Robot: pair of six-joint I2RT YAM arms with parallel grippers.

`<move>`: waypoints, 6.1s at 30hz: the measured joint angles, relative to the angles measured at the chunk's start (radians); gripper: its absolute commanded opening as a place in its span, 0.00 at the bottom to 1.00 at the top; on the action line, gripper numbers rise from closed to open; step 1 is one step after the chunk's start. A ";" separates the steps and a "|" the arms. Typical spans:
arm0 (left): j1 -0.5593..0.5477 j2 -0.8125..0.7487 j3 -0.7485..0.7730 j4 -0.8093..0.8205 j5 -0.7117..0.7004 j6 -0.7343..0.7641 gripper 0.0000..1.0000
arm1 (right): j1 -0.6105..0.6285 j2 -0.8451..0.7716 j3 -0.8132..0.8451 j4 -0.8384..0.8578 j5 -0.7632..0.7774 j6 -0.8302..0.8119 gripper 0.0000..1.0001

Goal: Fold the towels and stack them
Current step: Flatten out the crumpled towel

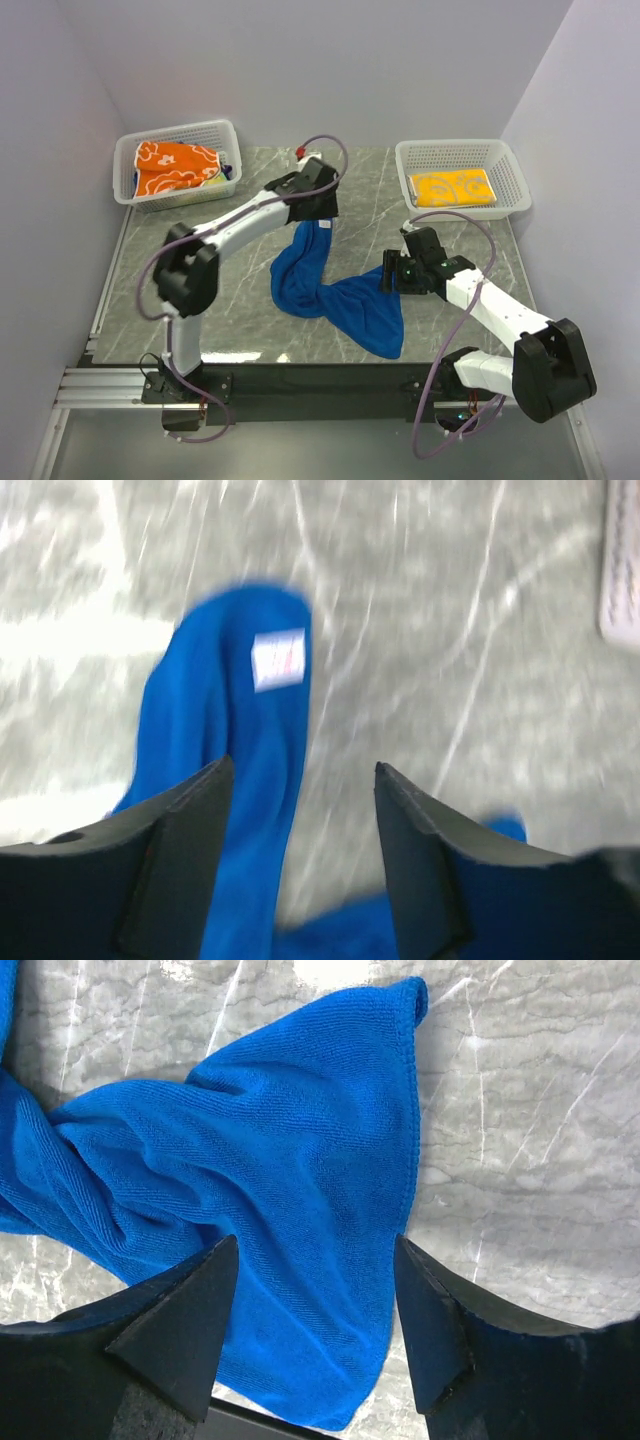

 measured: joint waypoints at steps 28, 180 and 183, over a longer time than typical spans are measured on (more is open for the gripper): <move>-0.037 0.490 0.365 -0.007 -0.198 0.112 0.47 | 0.073 -0.006 -0.016 0.055 -0.005 0.038 0.70; 0.113 0.074 -0.304 0.317 0.065 -0.036 0.68 | 0.296 0.075 -0.073 0.045 0.072 0.156 0.65; 0.132 0.119 -0.242 0.315 0.070 -0.006 0.69 | 0.415 0.088 -0.070 0.070 0.084 0.201 0.65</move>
